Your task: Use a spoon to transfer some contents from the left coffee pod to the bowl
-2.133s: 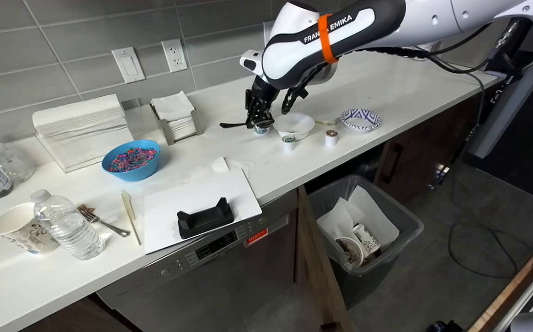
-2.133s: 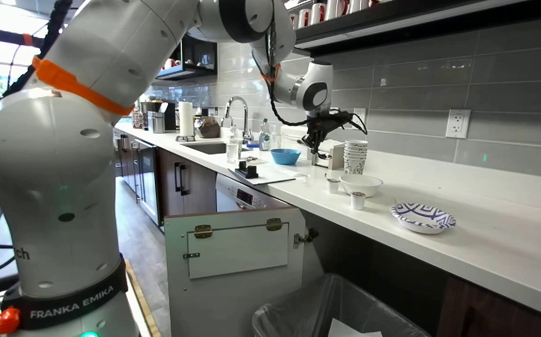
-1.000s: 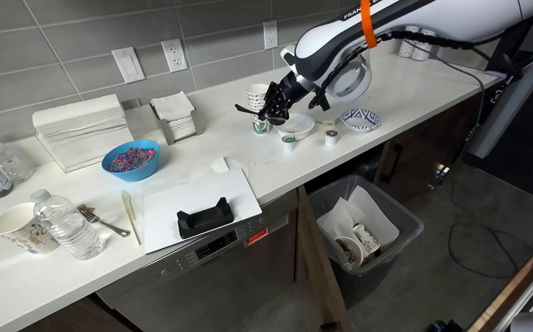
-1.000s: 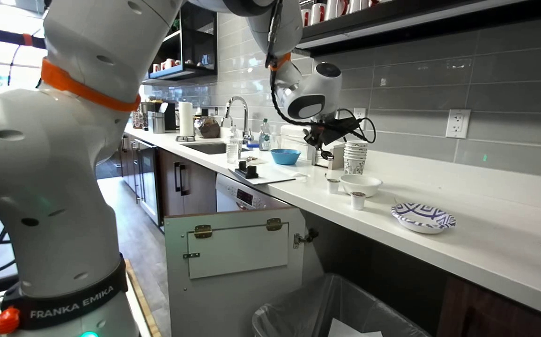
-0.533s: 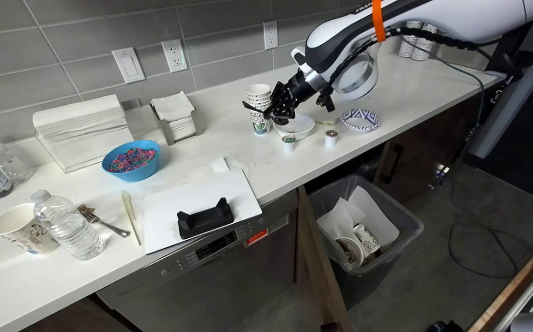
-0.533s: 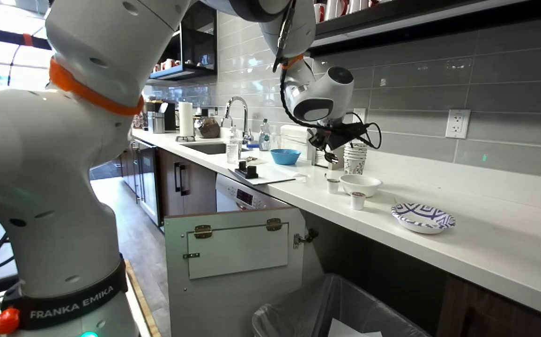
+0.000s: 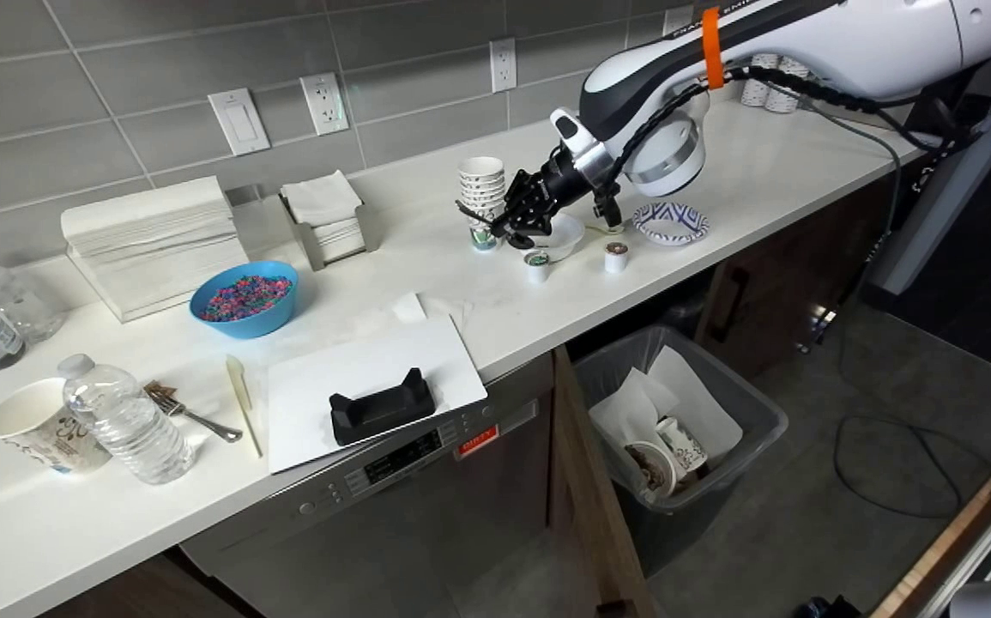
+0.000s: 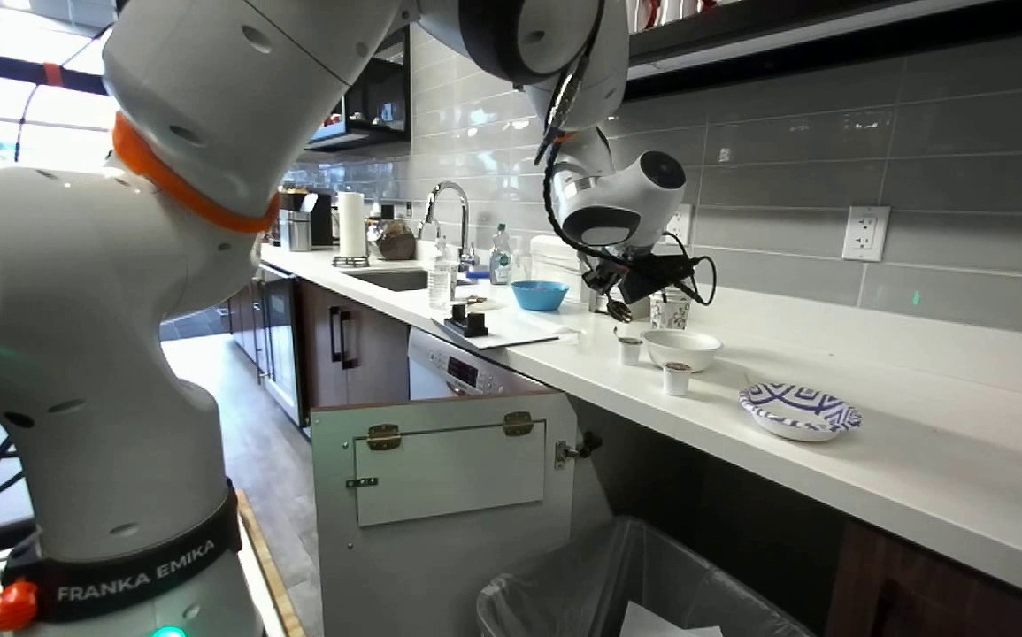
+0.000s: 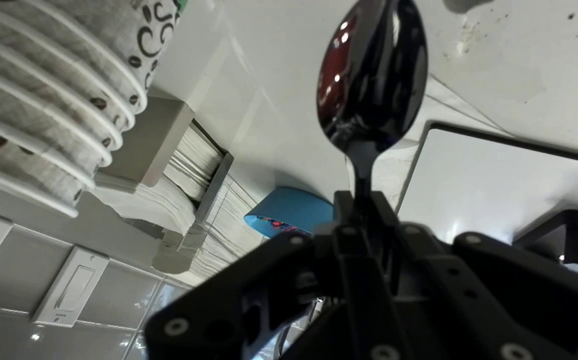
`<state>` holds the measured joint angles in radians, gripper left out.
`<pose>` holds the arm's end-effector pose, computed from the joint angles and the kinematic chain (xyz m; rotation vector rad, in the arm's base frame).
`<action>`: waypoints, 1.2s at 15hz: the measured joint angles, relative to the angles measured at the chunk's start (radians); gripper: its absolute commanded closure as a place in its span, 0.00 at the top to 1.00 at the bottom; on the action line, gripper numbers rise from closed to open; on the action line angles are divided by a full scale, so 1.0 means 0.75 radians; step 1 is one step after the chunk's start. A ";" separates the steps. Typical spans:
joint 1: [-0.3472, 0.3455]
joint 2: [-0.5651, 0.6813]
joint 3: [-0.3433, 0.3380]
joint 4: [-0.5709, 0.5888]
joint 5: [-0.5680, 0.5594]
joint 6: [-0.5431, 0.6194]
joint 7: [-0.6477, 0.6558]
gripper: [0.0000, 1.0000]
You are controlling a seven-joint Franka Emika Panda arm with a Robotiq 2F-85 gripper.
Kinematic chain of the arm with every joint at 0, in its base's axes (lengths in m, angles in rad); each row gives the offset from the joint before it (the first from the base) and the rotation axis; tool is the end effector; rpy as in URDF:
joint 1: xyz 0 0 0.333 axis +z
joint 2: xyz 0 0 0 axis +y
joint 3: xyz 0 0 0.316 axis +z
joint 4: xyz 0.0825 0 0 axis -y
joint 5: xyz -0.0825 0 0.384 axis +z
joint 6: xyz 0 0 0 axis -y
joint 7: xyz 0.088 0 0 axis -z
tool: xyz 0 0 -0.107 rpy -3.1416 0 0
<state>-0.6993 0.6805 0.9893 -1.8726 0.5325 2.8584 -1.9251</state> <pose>0.6692 0.0824 0.3315 -2.0005 -1.7623 -1.2642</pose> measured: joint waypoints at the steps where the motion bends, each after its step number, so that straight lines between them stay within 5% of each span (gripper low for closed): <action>1: -0.017 0.016 0.014 0.001 -0.002 -0.007 -0.007 0.02; 8: -0.108 0.100 0.089 0.013 -0.009 -0.080 -0.061 0.02; 18: -0.123 0.174 0.096 0.069 -0.018 -0.182 -0.129 0.02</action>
<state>-0.7914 0.8108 1.0612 -1.8206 0.5189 2.7217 -2.0221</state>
